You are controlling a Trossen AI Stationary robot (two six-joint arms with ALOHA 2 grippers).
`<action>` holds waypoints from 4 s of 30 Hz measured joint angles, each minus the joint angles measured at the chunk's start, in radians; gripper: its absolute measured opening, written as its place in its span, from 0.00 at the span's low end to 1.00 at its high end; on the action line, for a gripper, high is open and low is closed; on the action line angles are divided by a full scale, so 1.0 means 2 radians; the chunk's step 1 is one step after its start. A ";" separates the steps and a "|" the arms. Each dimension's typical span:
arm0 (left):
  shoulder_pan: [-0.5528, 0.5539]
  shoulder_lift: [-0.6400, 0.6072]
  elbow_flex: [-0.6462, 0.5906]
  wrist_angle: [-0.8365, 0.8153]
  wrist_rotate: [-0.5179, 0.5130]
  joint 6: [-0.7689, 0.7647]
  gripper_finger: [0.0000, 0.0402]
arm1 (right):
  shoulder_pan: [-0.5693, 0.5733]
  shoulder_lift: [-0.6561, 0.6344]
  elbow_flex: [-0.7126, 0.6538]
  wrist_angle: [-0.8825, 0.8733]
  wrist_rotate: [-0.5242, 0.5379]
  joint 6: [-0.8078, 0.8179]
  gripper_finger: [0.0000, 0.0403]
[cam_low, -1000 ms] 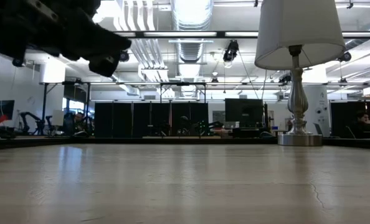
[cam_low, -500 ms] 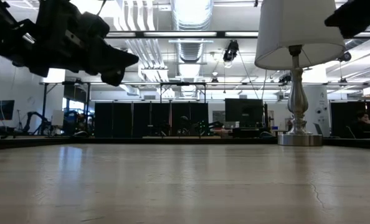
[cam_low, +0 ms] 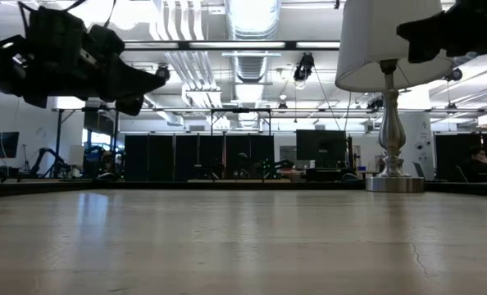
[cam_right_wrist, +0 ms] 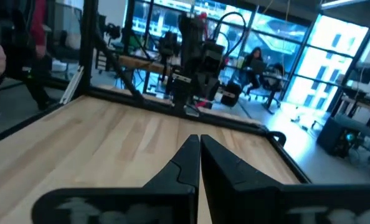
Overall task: Put items in baskets/containers
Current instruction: Return to Home Position
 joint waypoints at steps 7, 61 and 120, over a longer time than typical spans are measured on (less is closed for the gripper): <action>0.008 -0.070 -0.045 -0.001 -0.002 -0.014 0.00 | -0.133 -0.005 -0.027 0.045 -0.110 -0.001 0.02; 0.017 -0.466 -0.060 -0.423 -0.148 -0.049 0.00 | -0.207 -0.102 -0.104 0.013 0.048 0.050 0.02; 0.017 -0.461 -0.060 -0.414 -0.153 -0.105 0.00 | -0.206 -0.010 -0.104 0.012 0.044 0.074 0.02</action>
